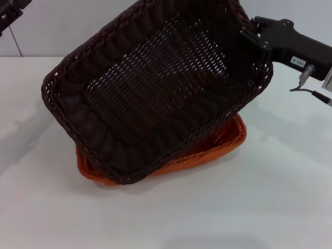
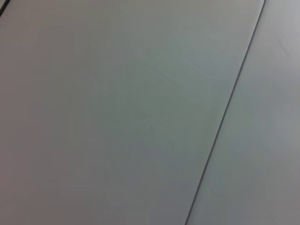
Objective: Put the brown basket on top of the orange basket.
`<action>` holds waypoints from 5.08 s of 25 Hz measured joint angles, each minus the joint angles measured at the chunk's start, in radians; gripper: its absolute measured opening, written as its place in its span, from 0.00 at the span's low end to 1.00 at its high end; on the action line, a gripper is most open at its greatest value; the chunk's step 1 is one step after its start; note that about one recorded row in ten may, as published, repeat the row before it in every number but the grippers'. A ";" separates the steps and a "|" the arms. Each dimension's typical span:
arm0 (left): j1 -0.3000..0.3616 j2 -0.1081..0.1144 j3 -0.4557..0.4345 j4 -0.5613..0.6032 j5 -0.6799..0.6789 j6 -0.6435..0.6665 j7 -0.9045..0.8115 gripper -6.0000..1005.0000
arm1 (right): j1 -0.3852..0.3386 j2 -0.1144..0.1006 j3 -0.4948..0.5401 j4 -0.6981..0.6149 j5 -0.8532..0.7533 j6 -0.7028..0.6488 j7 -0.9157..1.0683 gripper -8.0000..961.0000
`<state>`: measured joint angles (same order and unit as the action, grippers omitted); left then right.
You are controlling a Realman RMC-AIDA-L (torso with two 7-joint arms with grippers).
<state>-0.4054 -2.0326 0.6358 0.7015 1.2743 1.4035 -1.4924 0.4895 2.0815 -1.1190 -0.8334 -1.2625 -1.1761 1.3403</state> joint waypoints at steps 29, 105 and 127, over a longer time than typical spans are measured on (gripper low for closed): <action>0.000 -0.009 0.004 -0.013 0.013 0.003 0.001 0.84 | -0.009 0.002 -0.065 0.160 0.094 0.006 -0.119 0.23; -0.047 0.011 0.005 -0.065 0.000 -0.048 0.026 0.84 | 0.014 -0.091 0.275 0.150 -0.474 -0.360 0.007 0.61; -0.033 0.011 -0.007 -0.065 -0.001 -0.029 0.026 0.84 | 0.087 -0.101 0.253 0.148 -0.535 -0.717 0.031 0.61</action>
<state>-0.4384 -2.0218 0.6288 0.6366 1.2736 1.3747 -1.4667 0.5770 1.9808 -0.8660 -0.6851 -1.7978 -1.8935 1.3711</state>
